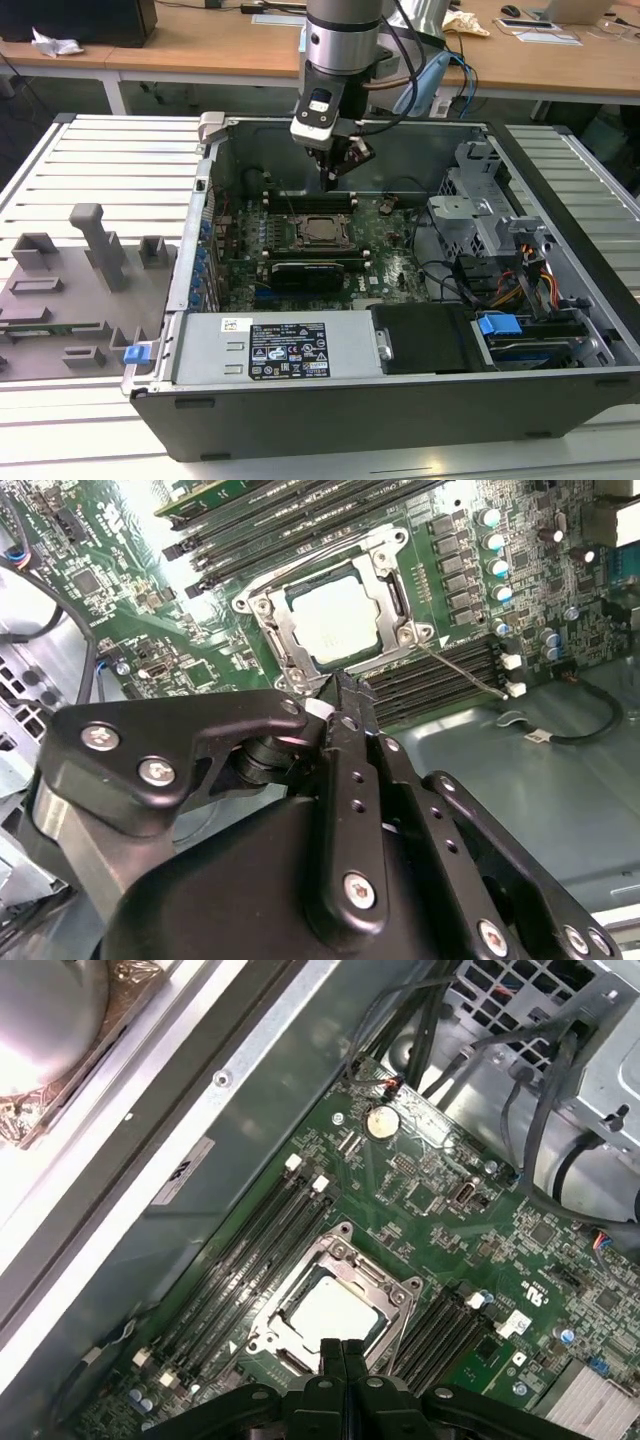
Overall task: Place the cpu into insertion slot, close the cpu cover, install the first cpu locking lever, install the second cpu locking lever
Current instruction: 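Install the first cpu locking lever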
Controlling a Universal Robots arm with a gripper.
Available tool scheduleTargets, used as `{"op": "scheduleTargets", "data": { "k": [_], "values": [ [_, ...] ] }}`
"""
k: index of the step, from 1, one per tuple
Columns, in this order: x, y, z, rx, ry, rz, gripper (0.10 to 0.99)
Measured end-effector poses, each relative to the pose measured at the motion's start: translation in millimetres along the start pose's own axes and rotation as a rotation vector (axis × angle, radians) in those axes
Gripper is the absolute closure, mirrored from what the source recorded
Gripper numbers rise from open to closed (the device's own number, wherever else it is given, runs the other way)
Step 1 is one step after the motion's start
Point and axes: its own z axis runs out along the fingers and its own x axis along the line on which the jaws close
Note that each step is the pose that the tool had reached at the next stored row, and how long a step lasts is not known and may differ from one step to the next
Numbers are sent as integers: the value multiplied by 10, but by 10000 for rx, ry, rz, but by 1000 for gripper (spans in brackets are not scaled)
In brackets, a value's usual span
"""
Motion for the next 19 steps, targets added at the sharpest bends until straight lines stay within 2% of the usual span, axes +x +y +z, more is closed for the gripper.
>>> {"op": "scheduleTargets", "data": {
  "k": [6,10,19],
  "values": [
    [0,0,0,2,12,-406,980],
    [0,0,1,7,36,-1256,980],
    [0,0,1,13,61,-2130,980]
  ]
}}
